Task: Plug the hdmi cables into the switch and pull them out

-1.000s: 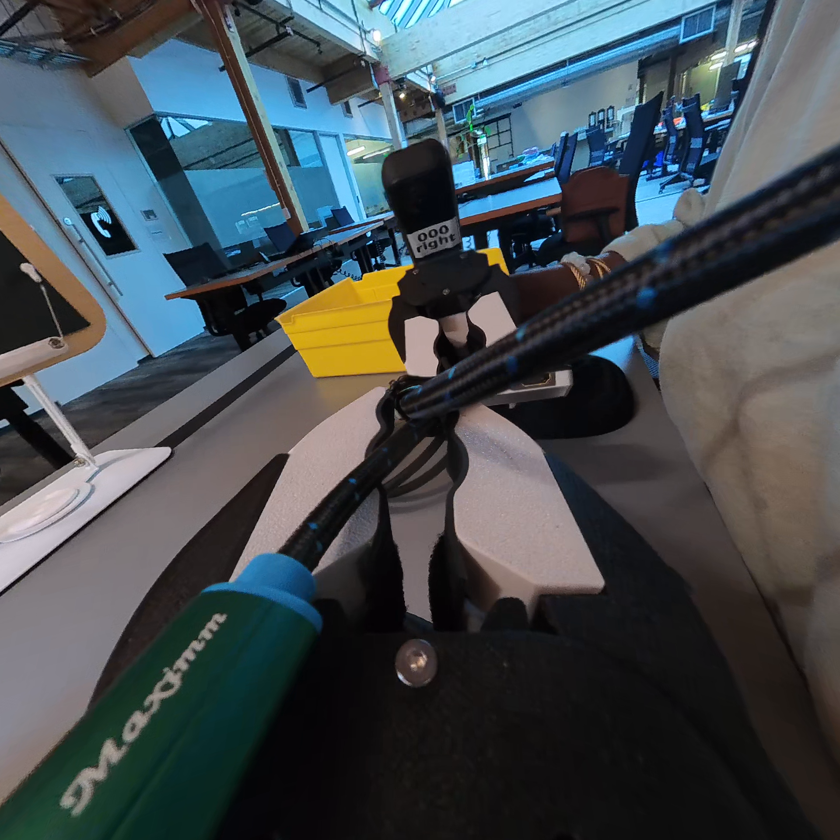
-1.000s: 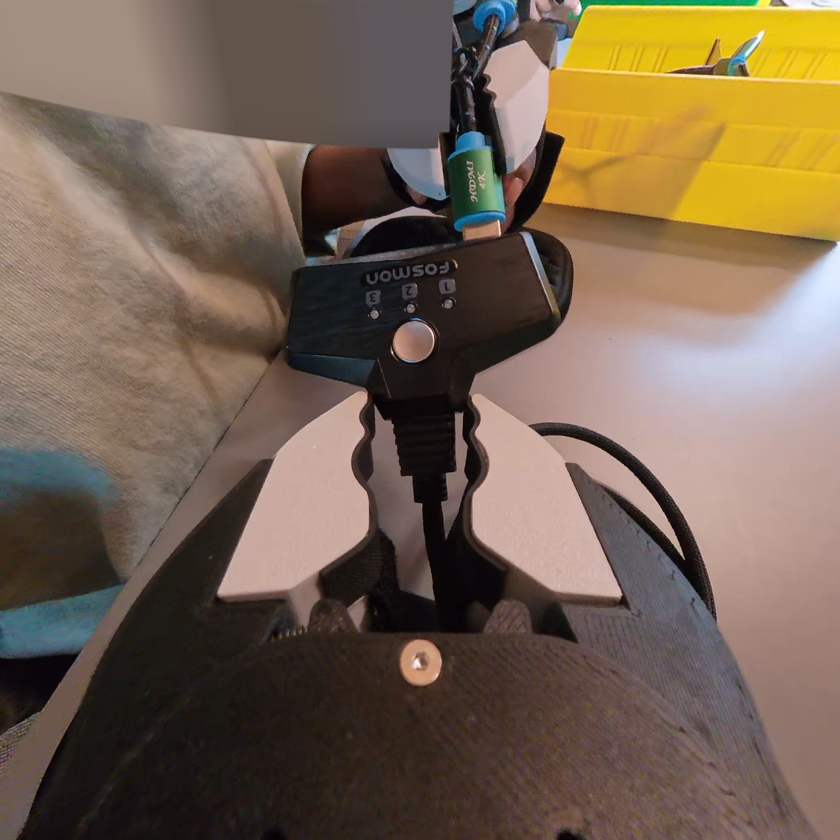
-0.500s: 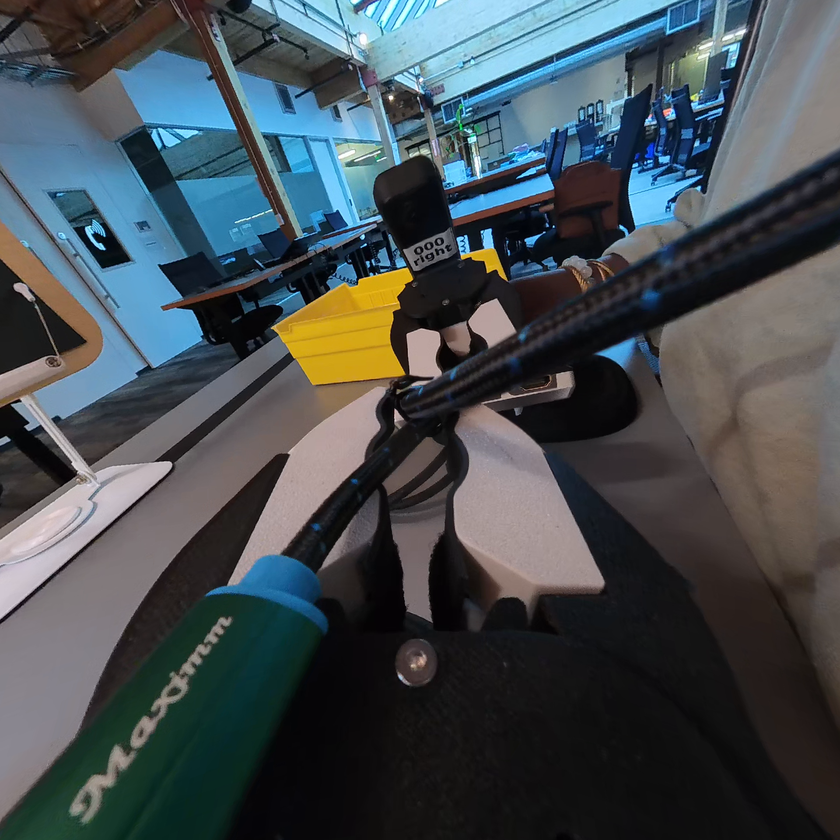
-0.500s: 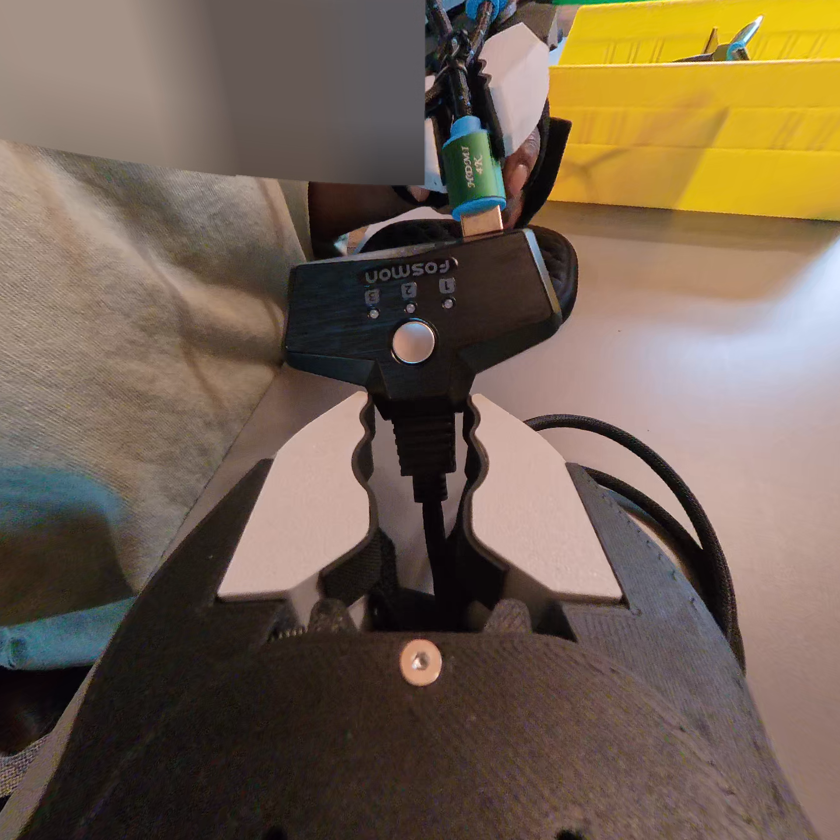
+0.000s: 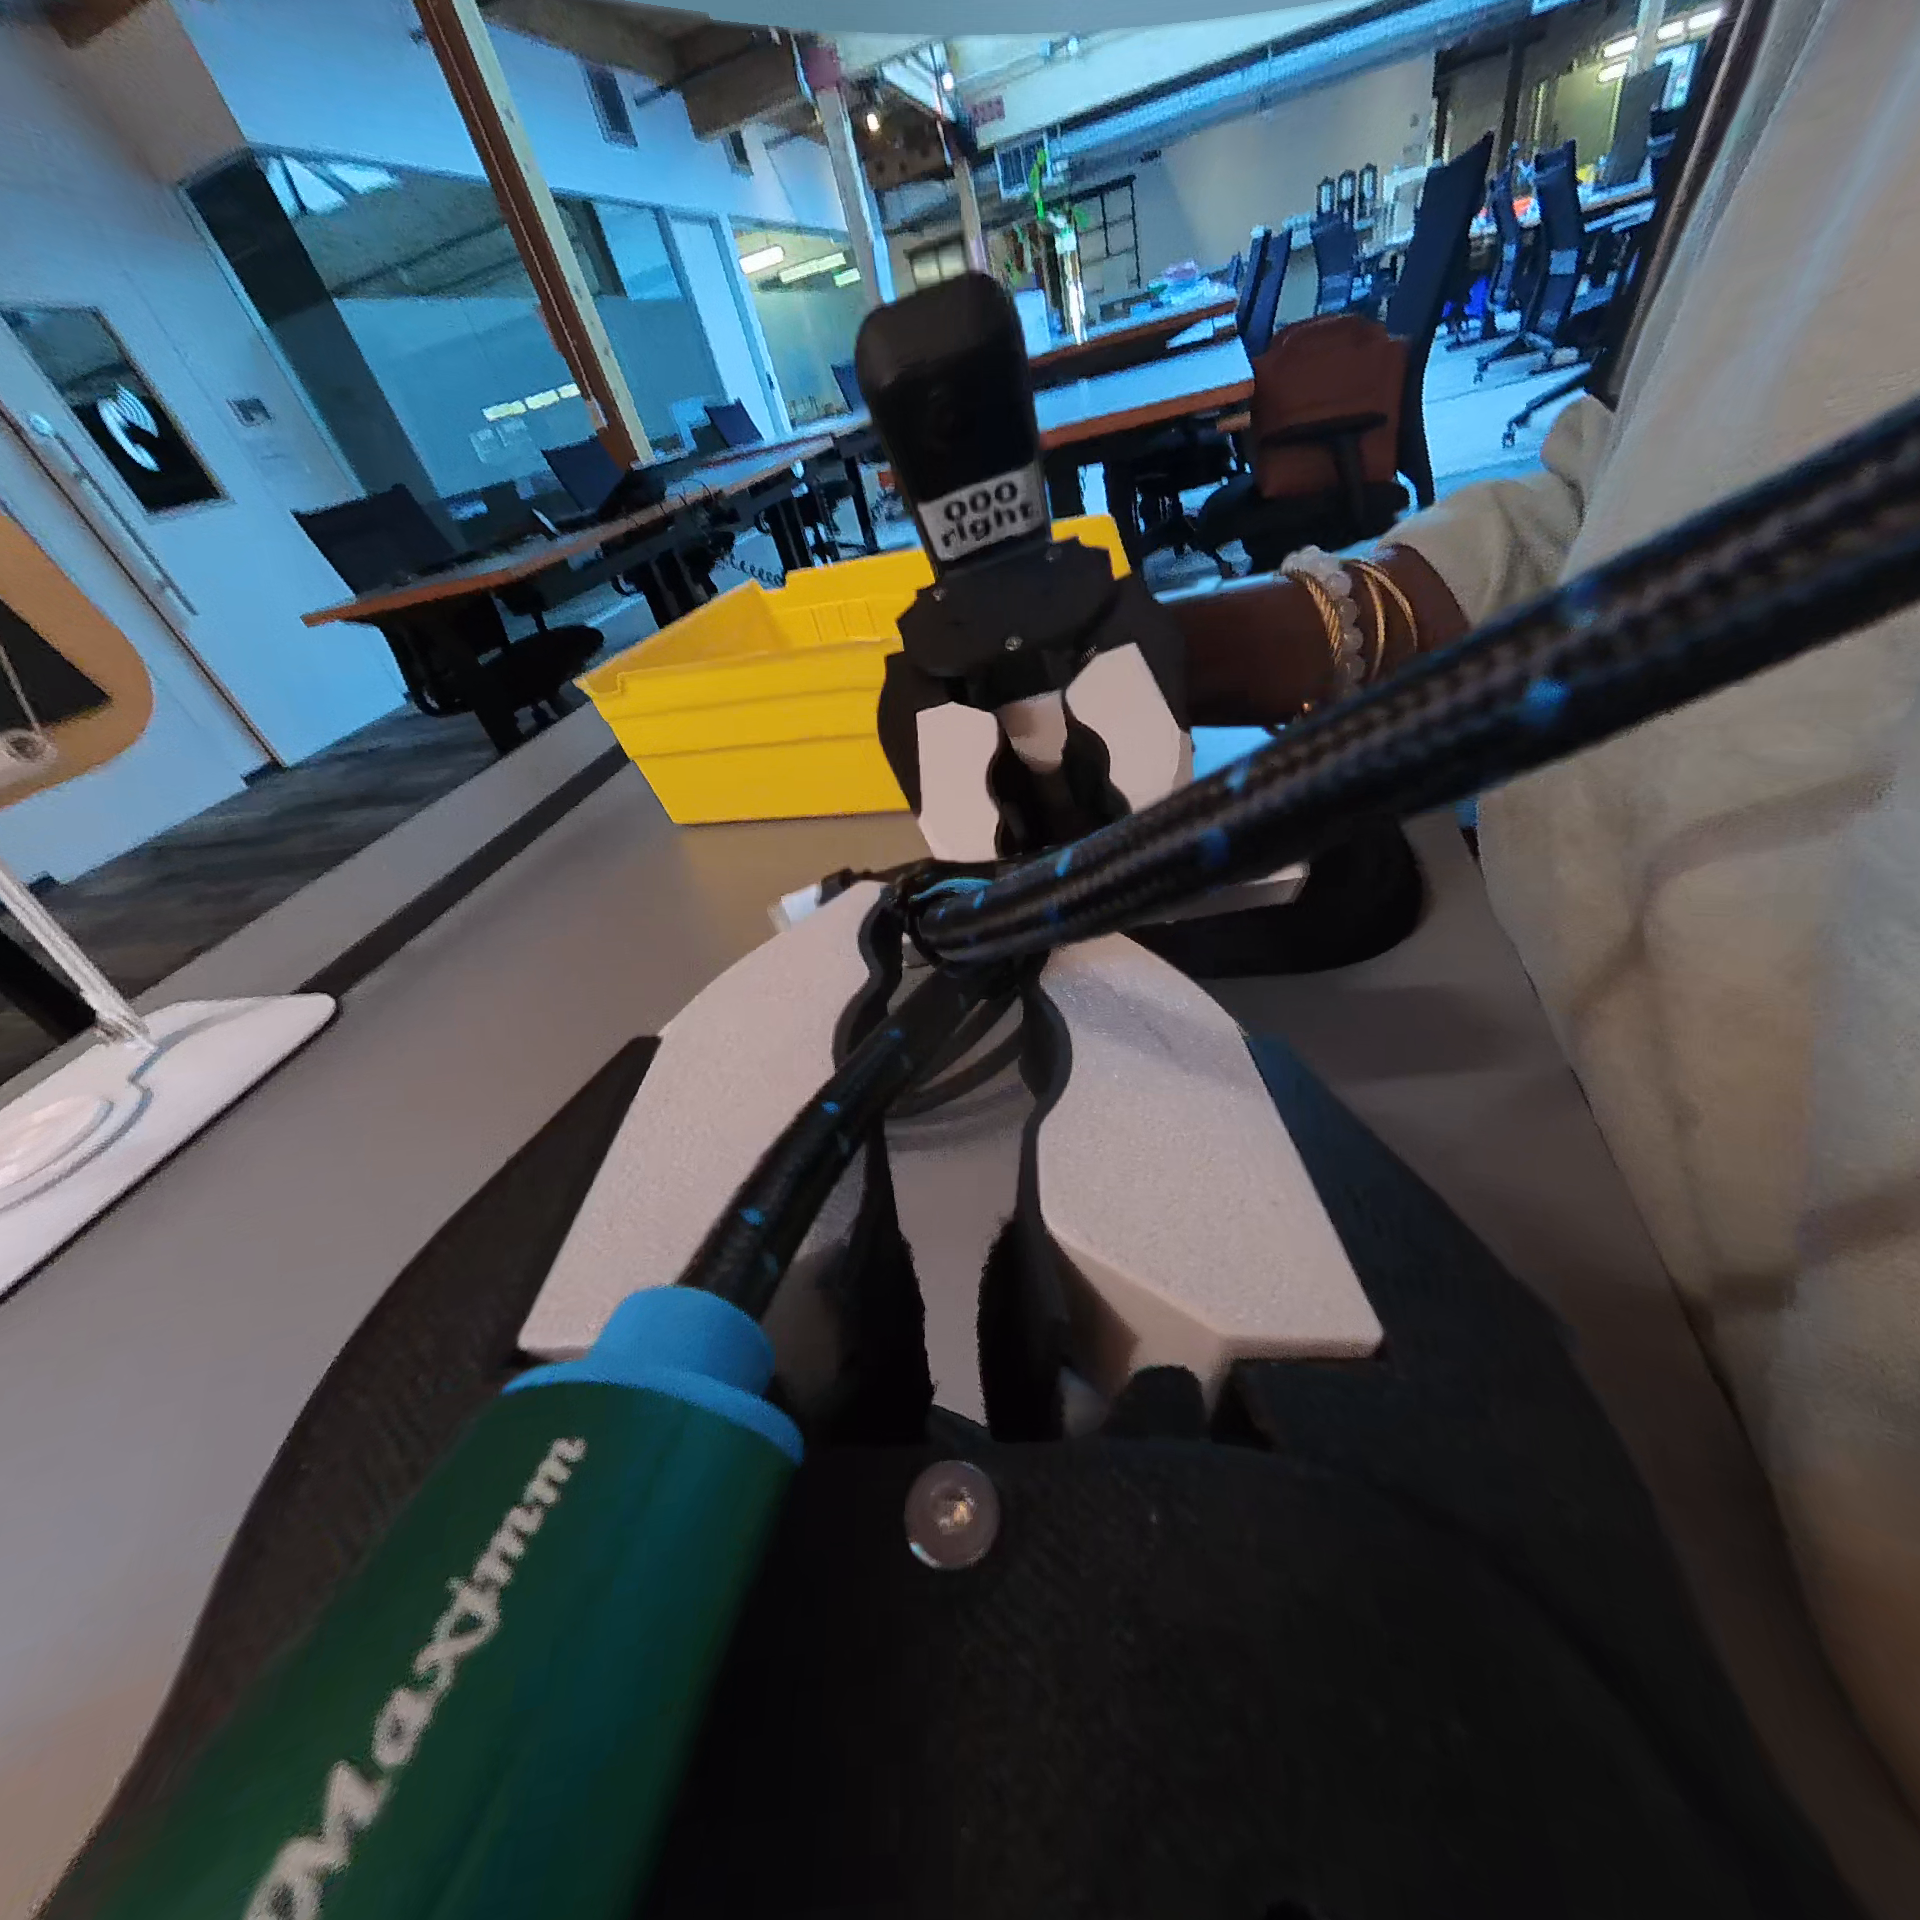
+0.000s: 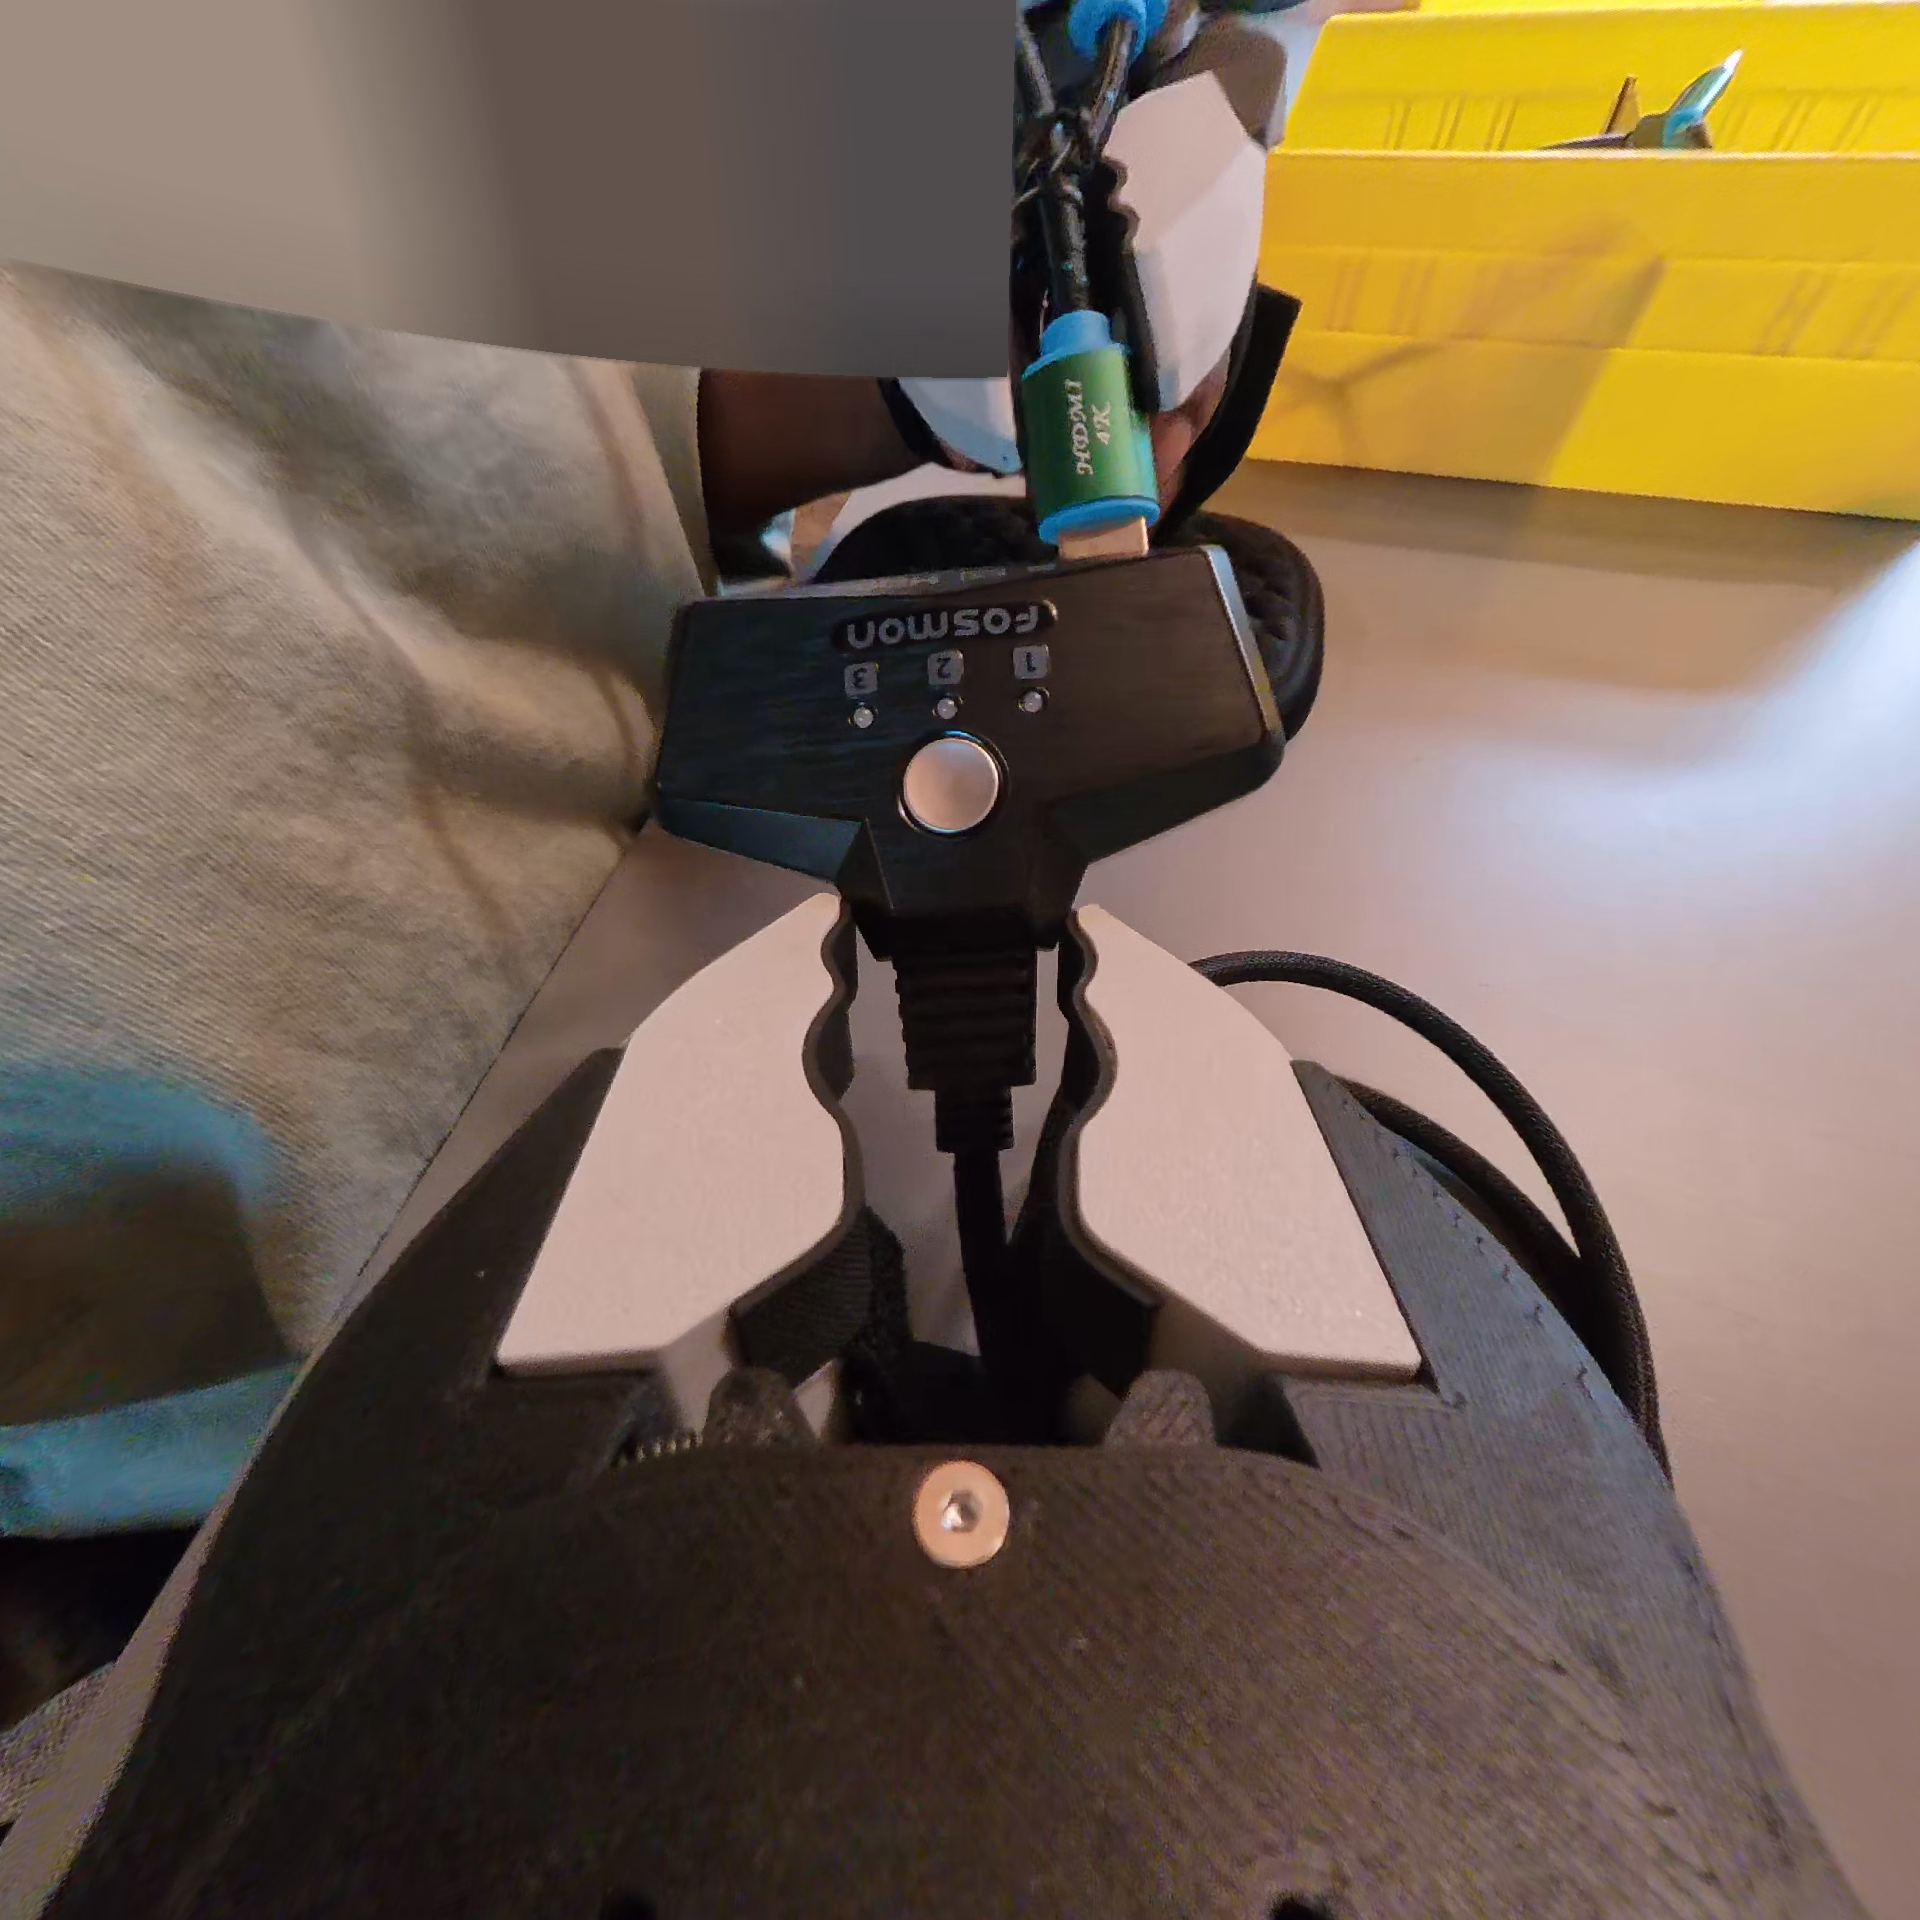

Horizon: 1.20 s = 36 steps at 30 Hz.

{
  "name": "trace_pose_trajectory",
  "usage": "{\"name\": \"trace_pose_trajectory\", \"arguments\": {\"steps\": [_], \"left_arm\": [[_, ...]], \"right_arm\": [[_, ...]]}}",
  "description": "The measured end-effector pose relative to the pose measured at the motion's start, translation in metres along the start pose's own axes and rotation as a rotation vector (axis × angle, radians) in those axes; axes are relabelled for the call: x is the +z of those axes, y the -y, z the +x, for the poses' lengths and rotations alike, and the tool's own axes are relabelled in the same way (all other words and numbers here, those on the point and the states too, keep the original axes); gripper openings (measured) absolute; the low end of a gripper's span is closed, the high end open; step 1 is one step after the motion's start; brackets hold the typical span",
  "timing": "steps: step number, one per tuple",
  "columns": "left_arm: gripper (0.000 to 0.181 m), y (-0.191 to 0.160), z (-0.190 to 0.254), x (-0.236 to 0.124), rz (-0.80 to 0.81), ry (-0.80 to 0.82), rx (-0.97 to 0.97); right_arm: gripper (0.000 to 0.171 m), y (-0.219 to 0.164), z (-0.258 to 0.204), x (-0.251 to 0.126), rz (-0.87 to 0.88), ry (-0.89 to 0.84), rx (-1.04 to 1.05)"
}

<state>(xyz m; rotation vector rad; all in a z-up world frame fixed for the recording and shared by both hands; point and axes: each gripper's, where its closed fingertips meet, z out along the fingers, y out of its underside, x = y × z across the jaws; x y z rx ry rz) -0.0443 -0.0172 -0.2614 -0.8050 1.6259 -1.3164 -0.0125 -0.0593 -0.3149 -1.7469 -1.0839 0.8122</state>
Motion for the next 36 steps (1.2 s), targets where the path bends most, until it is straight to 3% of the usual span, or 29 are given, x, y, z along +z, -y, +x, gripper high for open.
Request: {"name": "trace_pose_trajectory", "arguments": {"steps": [21, 24, 26, 28, 33, 36], "left_arm": [[0.021, -0.023, 0.004, 0.010, -0.069, -0.157, -0.060], [0.023, -0.017, 0.000, 0.008, -0.023, -0.145, -0.102], [0.035, -0.015, -0.004, 0.008, 0.001, -0.097, -0.133], [0.021, -0.011, -0.001, 0.006, 0.024, -0.100, -0.124], [0.020, -0.011, -0.003, 0.005, 0.031, -0.061, -0.095], [0.020, -0.010, -0.004, 0.005, 0.039, -0.046, -0.096]], "right_arm": [[0.038, -0.022, -0.005, 0.010, -0.127, 0.032, -0.054], [0.038, -0.013, 0.003, 0.007, -0.078, -0.040, -0.061], [0.038, -0.007, 0.007, 0.004, -0.044, -0.075, -0.089], [0.038, -0.007, 0.008, 0.006, -0.048, -0.098, -0.100], [0.040, -0.014, 0.016, 0.013, -0.141, -0.222, -0.166], [0.060, -0.033, 0.022, 0.024, -0.297, -0.294, -0.195]]}}
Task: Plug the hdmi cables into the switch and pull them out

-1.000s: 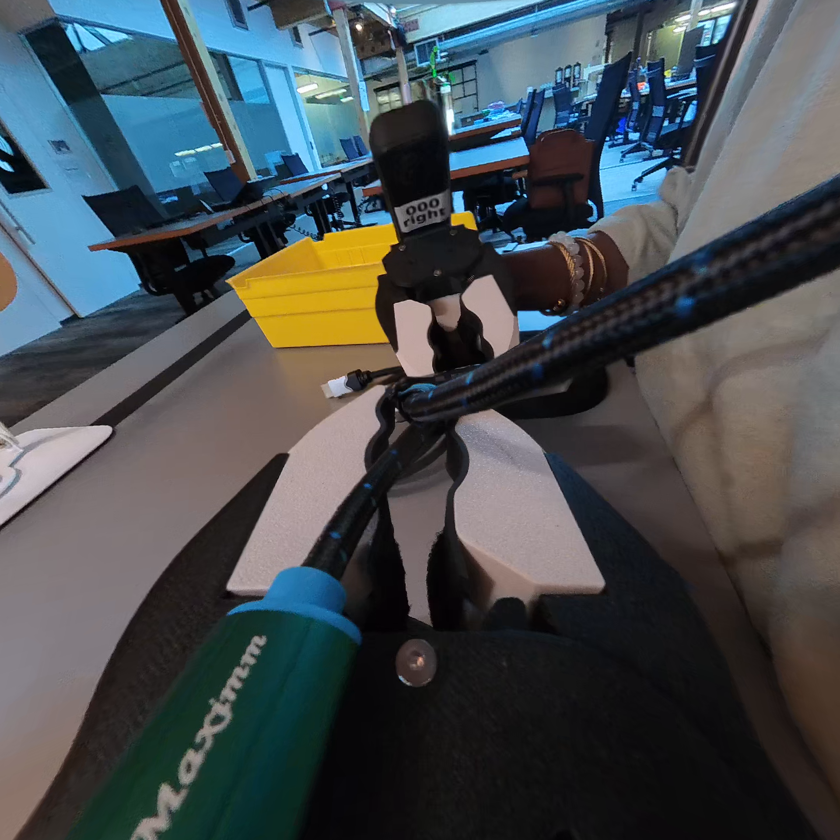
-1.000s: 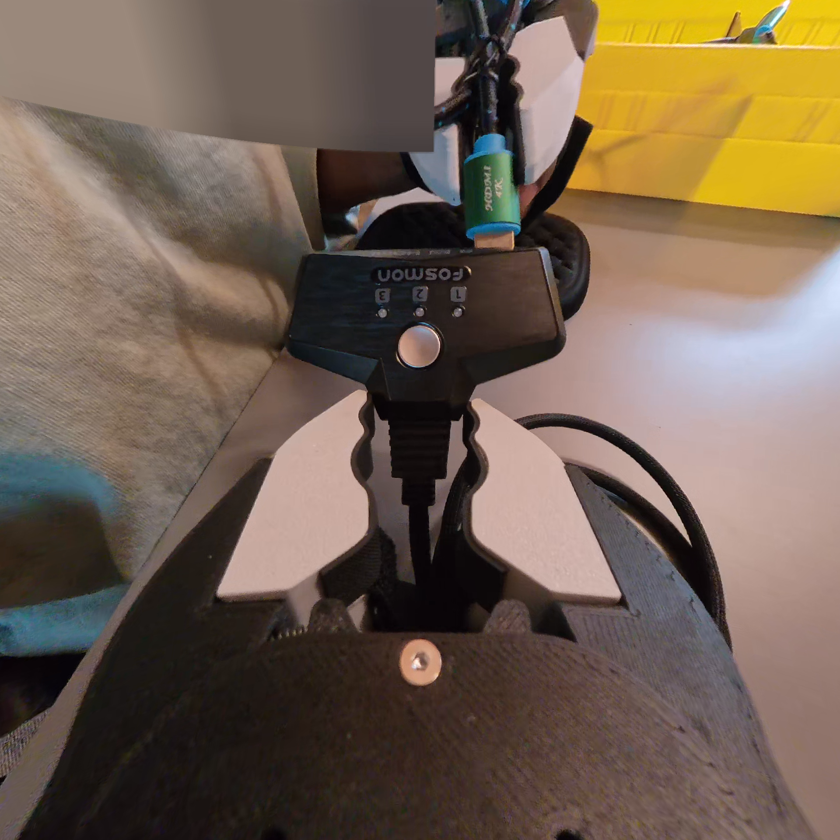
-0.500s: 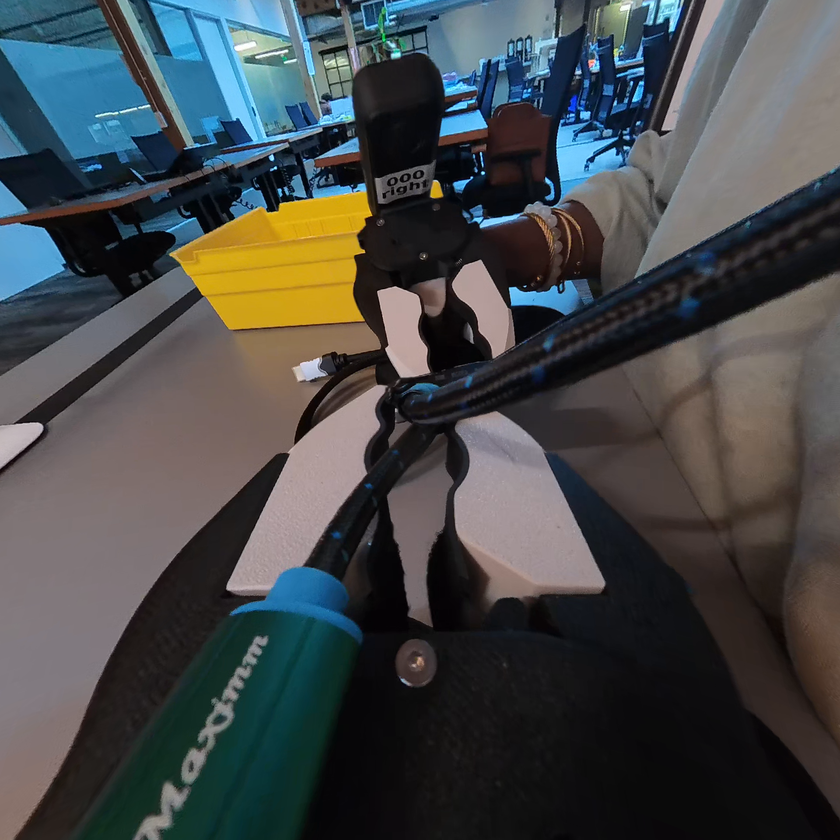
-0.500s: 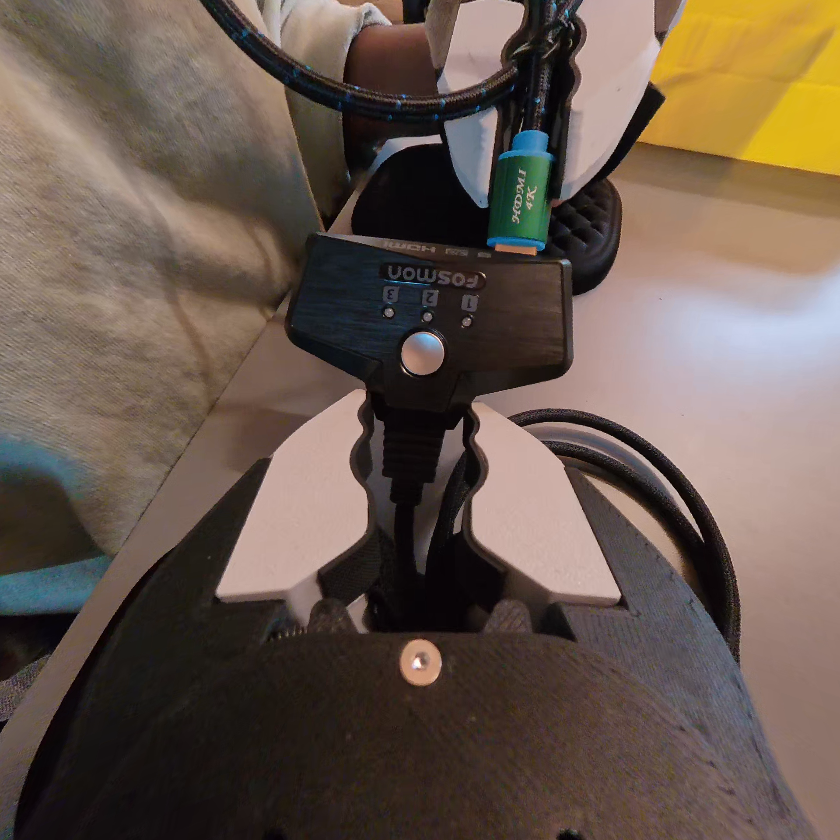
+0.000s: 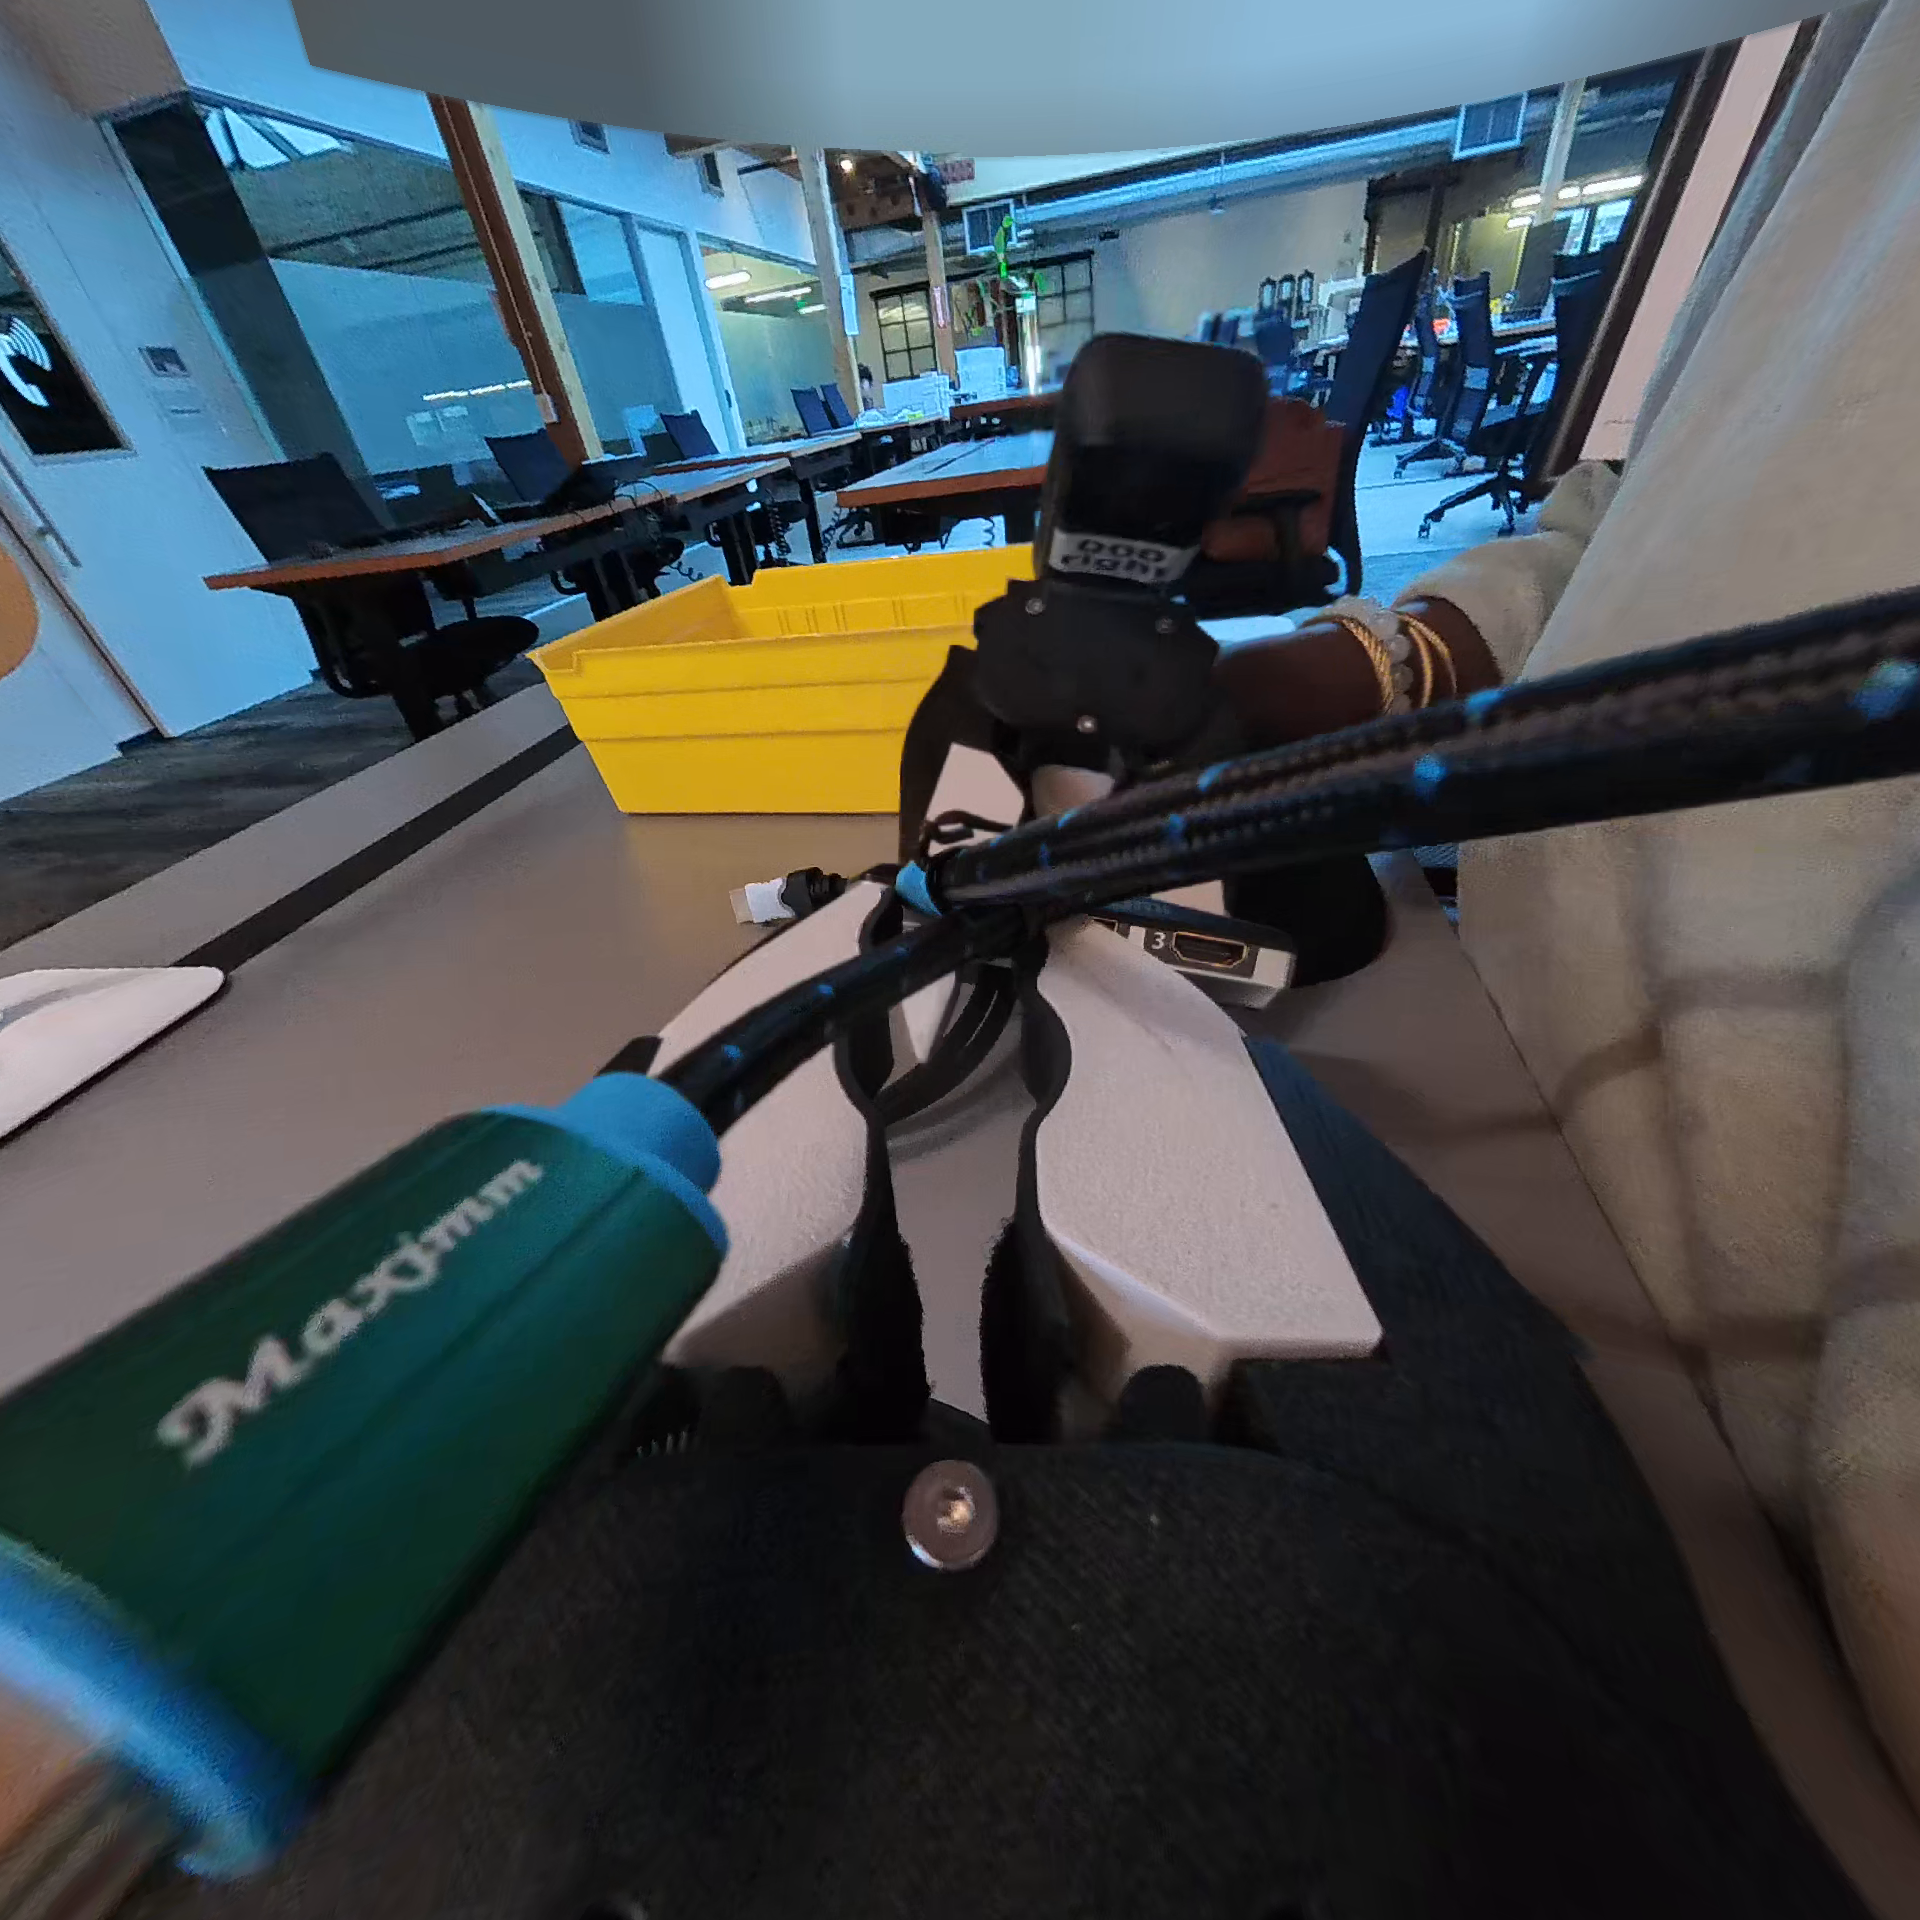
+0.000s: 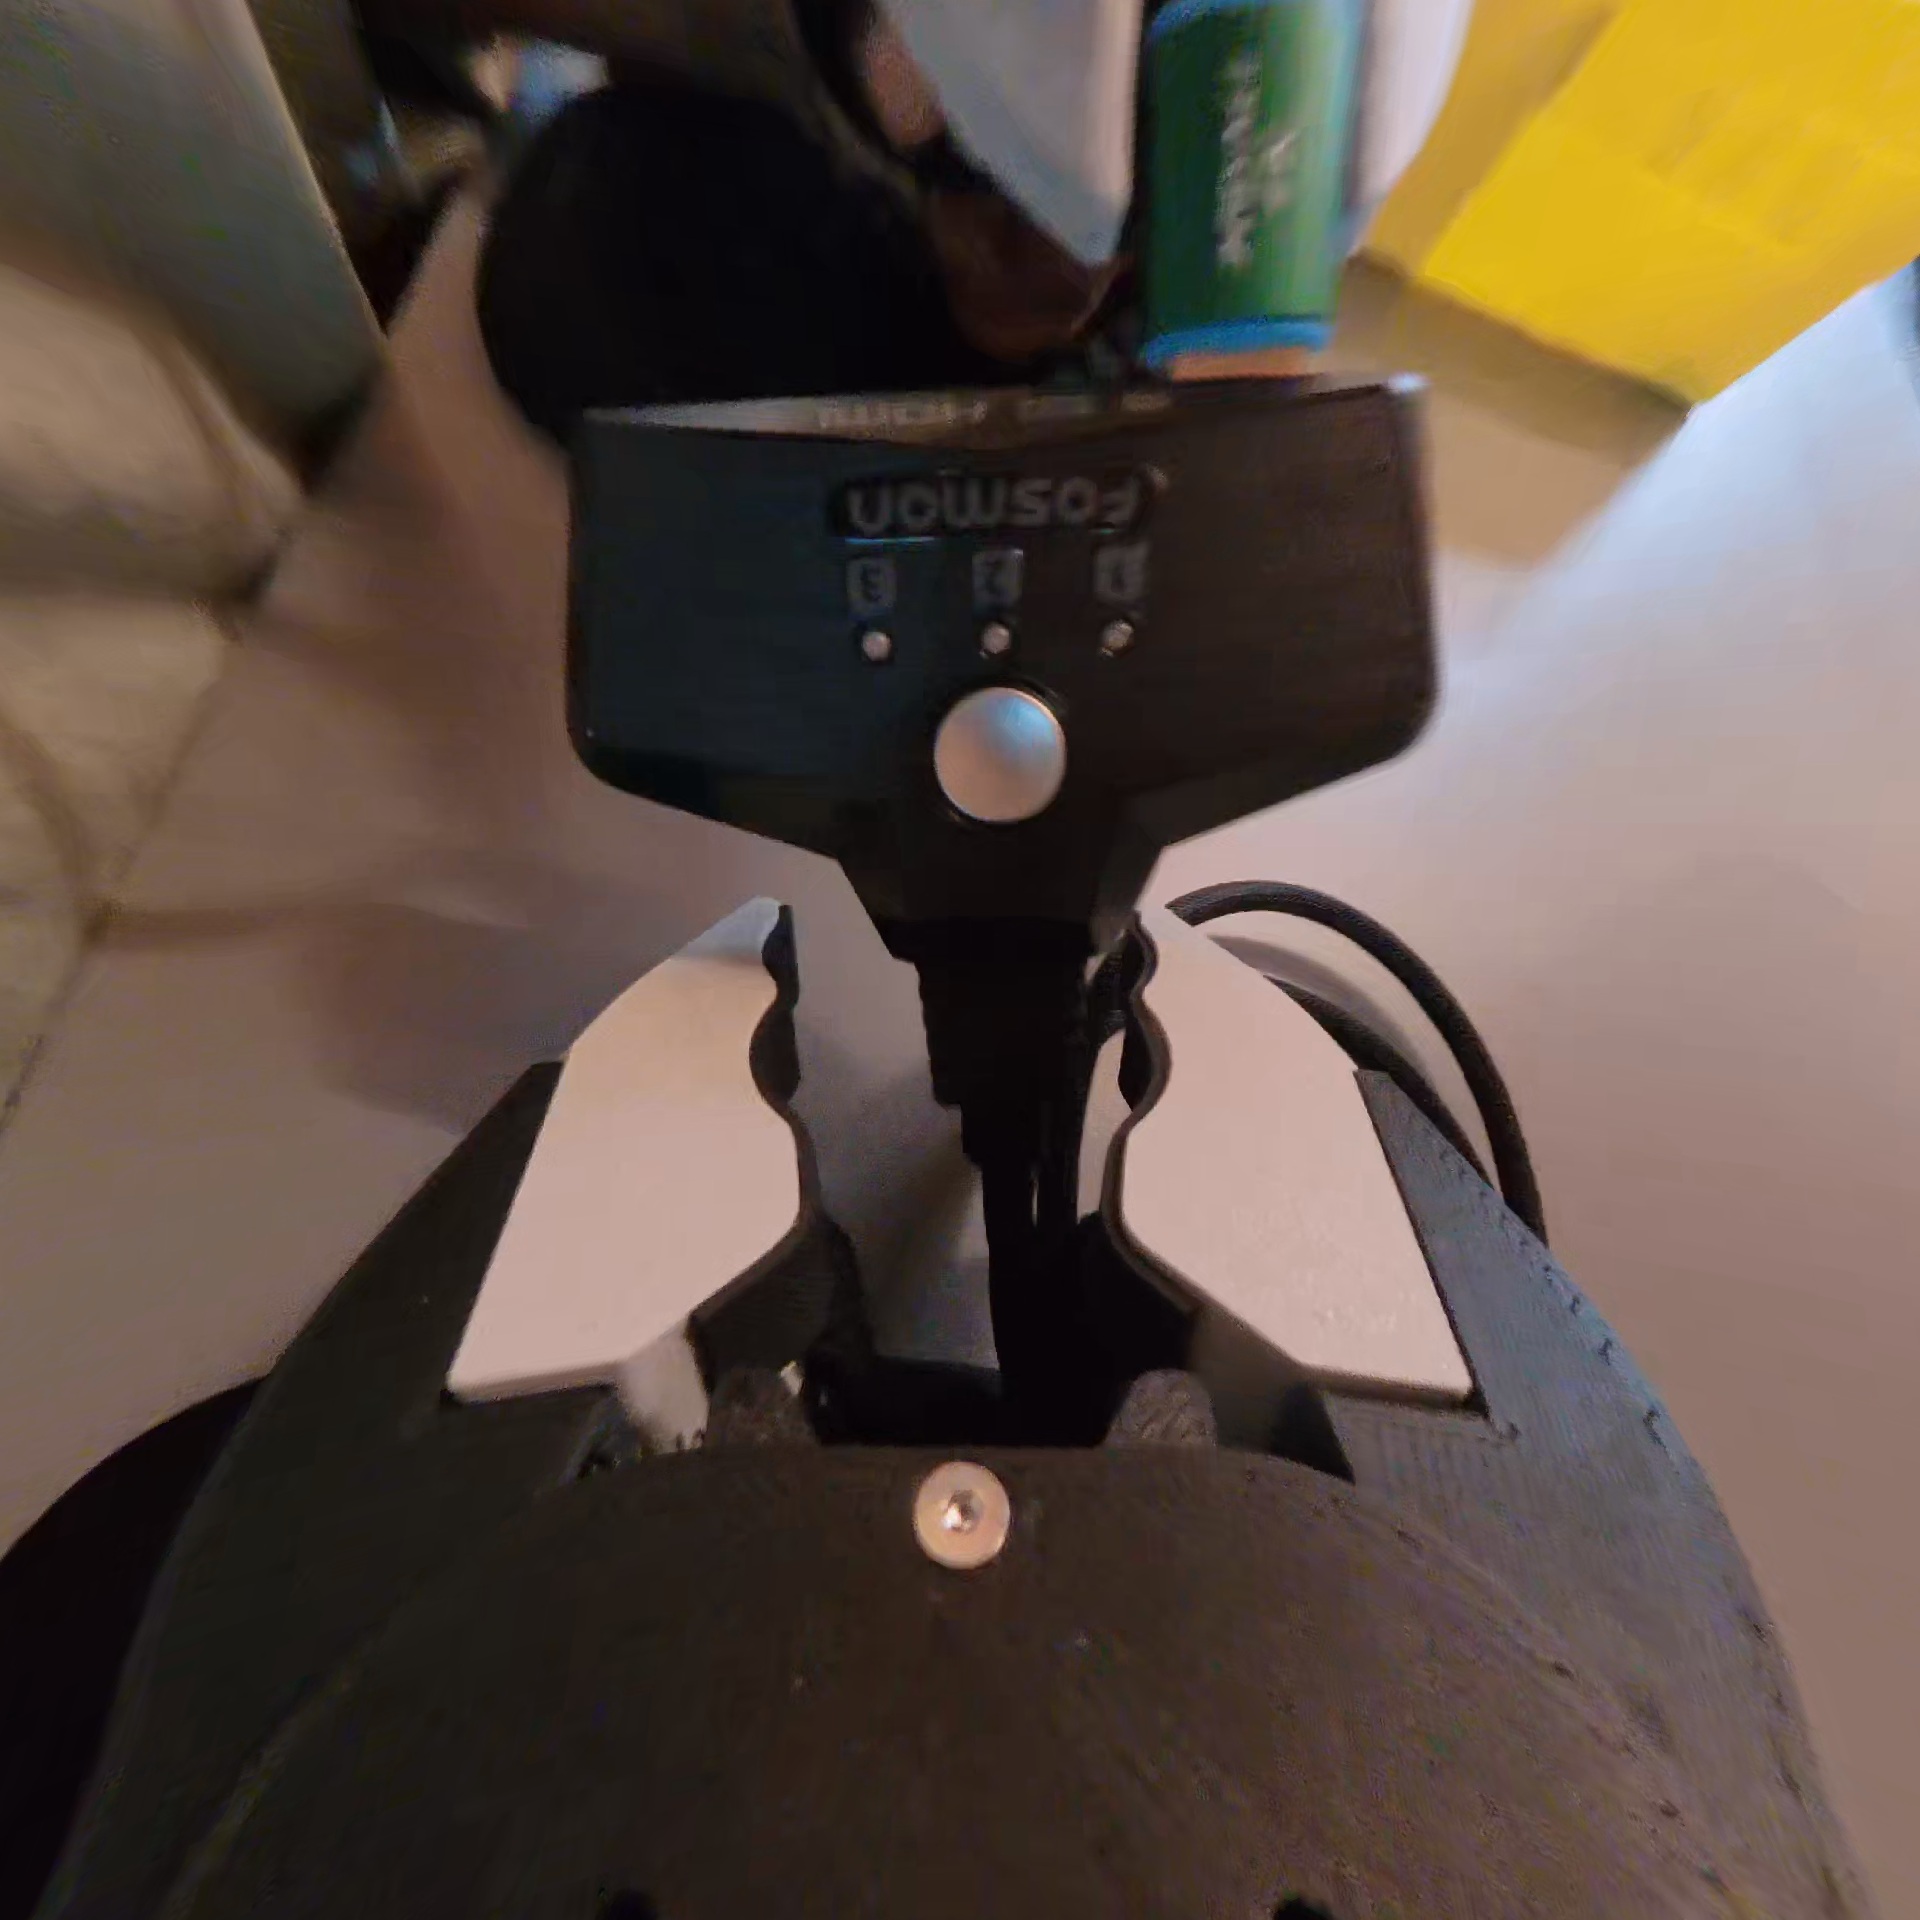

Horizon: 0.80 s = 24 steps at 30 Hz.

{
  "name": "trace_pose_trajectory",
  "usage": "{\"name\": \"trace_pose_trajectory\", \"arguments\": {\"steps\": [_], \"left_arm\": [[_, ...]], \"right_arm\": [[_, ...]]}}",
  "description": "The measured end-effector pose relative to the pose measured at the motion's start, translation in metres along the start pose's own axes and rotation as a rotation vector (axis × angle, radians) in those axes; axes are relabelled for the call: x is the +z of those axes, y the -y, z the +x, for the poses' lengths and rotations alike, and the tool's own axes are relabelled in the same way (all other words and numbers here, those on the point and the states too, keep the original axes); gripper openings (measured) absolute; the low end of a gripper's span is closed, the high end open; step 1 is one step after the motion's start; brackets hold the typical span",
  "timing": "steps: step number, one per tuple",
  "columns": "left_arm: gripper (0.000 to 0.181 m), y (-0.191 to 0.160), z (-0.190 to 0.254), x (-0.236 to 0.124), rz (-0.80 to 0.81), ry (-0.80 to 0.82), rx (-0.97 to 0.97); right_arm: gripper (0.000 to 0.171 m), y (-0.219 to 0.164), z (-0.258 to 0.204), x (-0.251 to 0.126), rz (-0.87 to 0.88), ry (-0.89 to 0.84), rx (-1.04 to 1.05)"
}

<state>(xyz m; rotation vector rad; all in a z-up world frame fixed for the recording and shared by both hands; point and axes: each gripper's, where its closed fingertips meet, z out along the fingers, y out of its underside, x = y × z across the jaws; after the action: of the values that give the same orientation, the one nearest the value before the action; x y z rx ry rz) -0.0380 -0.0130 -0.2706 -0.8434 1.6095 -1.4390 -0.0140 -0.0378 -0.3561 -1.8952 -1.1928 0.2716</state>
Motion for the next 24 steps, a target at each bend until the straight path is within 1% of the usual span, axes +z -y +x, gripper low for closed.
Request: {"name": "trace_pose_trajectory", "arguments": {"steps": [1, 2, 5, 8, 11, 14, 15, 18, 21, 23, 24], "left_arm": [[0.020, -0.002, 0.001, 0.001, -0.018, -0.004, 0.008], [0.020, -0.005, 0.004, 0.003, -0.039, -0.013, 0.027], [0.020, -0.002, 0.005, 0.002, -0.037, -0.011, 0.031], [0.034, 0.005, 0.002, -0.002, 0.007, 0.004, 0.010], [0.031, 0.009, 0.007, -0.002, 0.037, -0.031, -0.009], [0.028, 0.010, 0.013, -0.001, 0.048, -0.061, 0.003], [0.023, 0.012, 0.014, -0.001, 0.065, -0.072, 0.001], [0.022, 0.020, 0.013, -0.001, 0.119, -0.076, -0.029], [0.022, 0.010, 0.014, -0.004, 0.015, -0.090, -0.009], [0.022, 0.010, 0.015, -0.006, 0.013, -0.096, -0.022], [0.022, 0.006, 0.014, -0.006, -0.018, -0.096, -0.011]], "right_arm": [[0.059, 0.000, 0.000, 0.004, -0.027, -0.014, -0.013], [0.052, 0.006, 0.002, 0.007, -0.010, -0.043, -0.024], [0.047, 0.011, 0.004, 0.006, 0.028, -0.050, -0.039], [0.046, 0.015, 0.001, 0.002, 0.050, -0.019, -0.034], [0.046, 0.020, -0.004, 0.002, 0.076, 0.021, -0.029], [0.046, 0.019, -0.008, 0.004, 0.064, 0.059, -0.026], [0.046, 0.020, -0.009, 0.005, 0.067, 0.076, -0.017], [0.045, 0.027, -0.012, 0.004, 0.092, 0.125, 0.000], [0.045, 0.026, -0.018, 0.003, 0.082, 0.177, -0.001], [0.045, 0.031, -0.023, 0.002, 0.105, 0.214, 0.010], [0.045, 0.029, -0.024, 0.003, 0.092, 0.224, 0.012]]}}
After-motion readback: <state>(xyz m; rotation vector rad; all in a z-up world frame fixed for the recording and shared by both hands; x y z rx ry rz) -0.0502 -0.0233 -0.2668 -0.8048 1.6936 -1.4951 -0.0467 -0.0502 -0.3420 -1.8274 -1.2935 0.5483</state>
